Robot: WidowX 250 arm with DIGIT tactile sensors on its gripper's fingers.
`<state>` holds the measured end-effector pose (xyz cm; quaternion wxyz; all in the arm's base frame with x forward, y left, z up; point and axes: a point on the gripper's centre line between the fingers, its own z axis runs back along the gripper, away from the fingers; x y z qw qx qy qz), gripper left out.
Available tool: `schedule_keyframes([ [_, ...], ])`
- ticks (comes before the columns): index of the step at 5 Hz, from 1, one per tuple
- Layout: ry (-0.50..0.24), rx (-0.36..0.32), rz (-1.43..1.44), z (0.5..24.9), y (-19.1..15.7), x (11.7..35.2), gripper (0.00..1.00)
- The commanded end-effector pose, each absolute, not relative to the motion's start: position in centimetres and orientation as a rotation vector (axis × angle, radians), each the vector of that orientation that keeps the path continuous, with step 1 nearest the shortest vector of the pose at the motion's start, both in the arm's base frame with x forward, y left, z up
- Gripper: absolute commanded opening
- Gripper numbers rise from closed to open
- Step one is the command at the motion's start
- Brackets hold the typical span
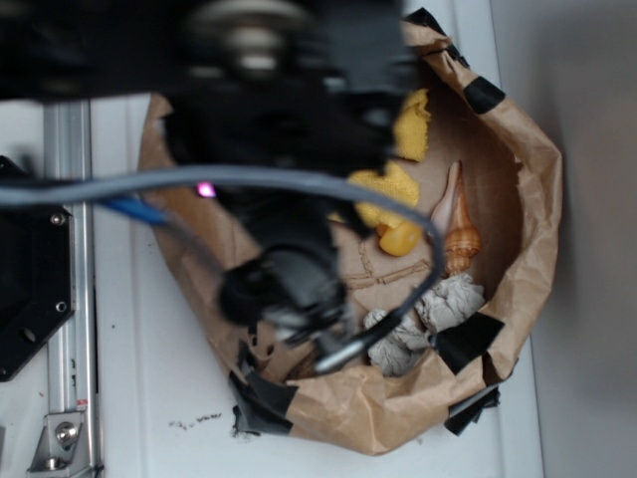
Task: Grab the wood chip.
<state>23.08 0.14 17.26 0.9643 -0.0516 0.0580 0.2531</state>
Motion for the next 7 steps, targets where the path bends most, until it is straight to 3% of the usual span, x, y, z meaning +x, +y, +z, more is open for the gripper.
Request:
schedule_keyframes([
  [1,0.124,0.021,0.502,12.6,-1.4,25.7,1.00],
  [3,0.144,-0.031,0.462,8.9,-4.6,24.6,1.00],
  [5,0.112,-0.133,0.535,10.5,-1.5,23.2,1.00],
  [6,0.128,-0.175,0.588,11.1,1.2,24.1,1.00],
  [7,0.162,-0.154,0.557,9.0,-0.1,26.5,1.00],
])
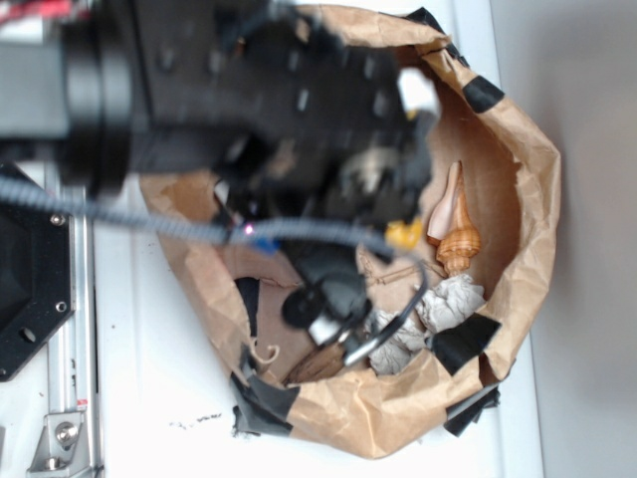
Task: Grab the wood chip.
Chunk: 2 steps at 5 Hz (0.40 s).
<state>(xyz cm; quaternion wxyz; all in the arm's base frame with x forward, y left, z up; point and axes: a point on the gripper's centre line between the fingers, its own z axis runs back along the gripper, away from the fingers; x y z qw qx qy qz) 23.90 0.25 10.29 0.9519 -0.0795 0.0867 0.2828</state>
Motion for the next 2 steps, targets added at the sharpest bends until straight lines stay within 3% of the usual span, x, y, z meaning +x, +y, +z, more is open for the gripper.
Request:
schedule_keyframes([
  [1,0.186,-0.185,0.545,7.6,-1.0,26.7,1.00],
  [2,0.232,-0.244,0.533,7.4,-2.1,26.3,1.00],
])
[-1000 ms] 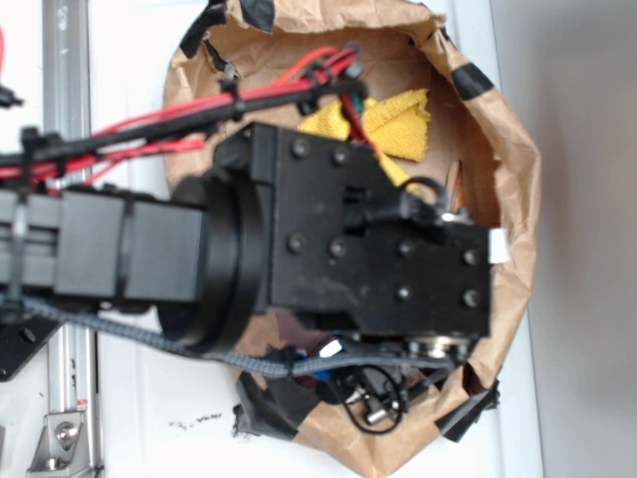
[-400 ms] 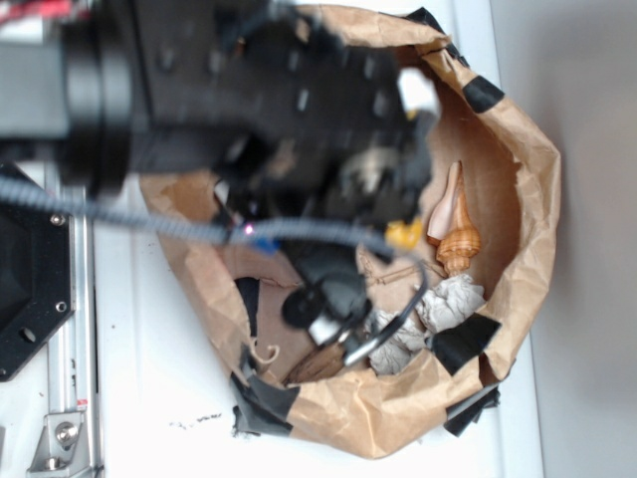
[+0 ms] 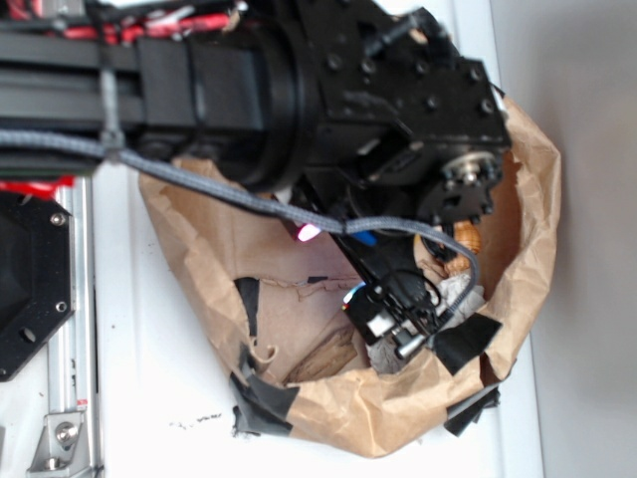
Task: Grab the wood chip.
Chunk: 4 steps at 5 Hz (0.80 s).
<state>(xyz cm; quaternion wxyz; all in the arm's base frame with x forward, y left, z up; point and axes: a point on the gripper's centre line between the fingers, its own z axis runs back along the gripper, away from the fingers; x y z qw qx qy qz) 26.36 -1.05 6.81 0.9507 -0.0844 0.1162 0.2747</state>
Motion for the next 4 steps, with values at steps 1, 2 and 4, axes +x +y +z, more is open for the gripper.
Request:
schedule_keyframes([
  [1,0.251,-0.246,0.509,7.8,-3.3,25.5,1.00],
  [2,0.254,-0.229,0.491,7.5,-4.5,24.7,1.00],
  [4,0.181,-0.218,0.526,10.3,-2.8,23.4,1.00],
])
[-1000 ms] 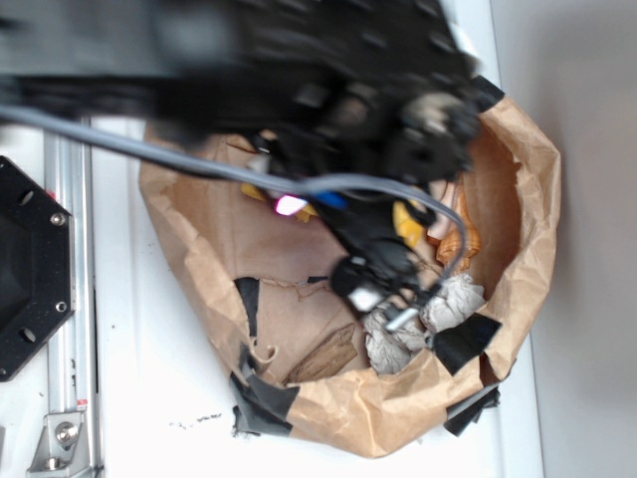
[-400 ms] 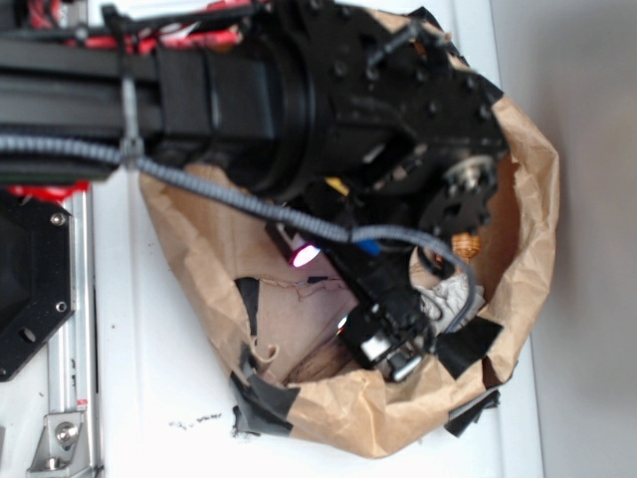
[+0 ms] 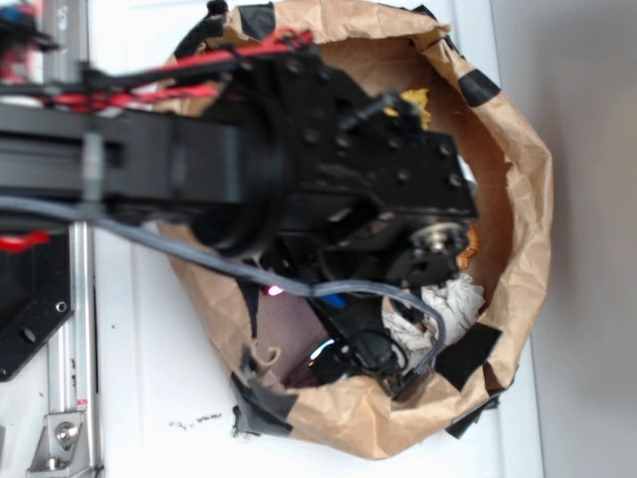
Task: Grab the wood chip.
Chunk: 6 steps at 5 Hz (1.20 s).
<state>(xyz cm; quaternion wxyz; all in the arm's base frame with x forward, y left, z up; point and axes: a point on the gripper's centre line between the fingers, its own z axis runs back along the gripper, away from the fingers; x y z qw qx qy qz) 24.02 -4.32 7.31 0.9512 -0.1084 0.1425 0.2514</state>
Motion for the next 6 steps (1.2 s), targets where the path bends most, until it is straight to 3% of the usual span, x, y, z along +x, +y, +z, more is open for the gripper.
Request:
schedule_keyframes([
  [1,0.141,-0.179,0.560,12.0,-0.3,23.2,1.00],
  [5,0.105,-0.238,0.625,11.1,-0.2,24.0,1.00],
  [6,0.115,-0.295,0.637,10.8,-0.1,24.1,1.00],
])
